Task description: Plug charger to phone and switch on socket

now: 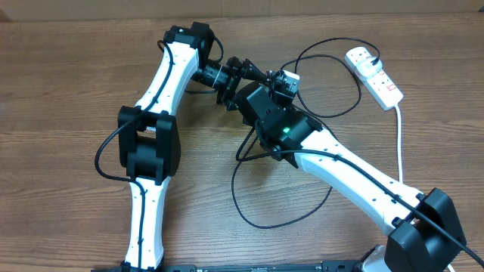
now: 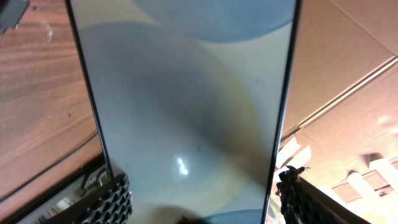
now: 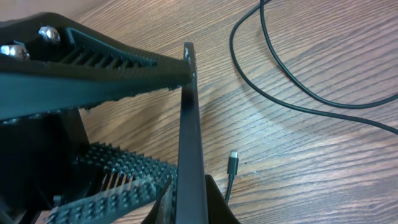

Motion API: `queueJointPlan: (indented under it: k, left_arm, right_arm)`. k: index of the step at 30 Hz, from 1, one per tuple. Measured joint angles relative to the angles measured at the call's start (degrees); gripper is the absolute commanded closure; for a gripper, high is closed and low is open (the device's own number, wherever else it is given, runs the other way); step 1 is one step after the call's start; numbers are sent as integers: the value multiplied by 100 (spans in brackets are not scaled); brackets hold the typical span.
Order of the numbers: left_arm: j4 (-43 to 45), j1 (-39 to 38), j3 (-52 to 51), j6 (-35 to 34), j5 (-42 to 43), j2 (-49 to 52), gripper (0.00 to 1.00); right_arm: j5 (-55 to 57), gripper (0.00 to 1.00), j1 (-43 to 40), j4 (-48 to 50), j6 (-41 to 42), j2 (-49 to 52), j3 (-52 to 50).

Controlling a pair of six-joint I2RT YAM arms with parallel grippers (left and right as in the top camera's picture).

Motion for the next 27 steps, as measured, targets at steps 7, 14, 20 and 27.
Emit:
queueJointPlan:
  k: [7, 14, 20, 27]
  left_arm:
    - [518, 48, 0, -146, 33, 0, 27]
    - [542, 245, 2, -605, 39, 0, 31]
    - [540, 330, 2, -1294, 37, 0, 31]
    - [540, 315, 2, -1672, 157, 0, 32]
  right_arm:
    - [409, 96, -72, -562, 621, 35, 415]
    - [431, 96, -525, -584, 2210, 35, 573]
    - [-243, 96, -734, -234, 3342, 24, 573]
    - [-1040, 96, -734, -11, 4402, 13, 573]
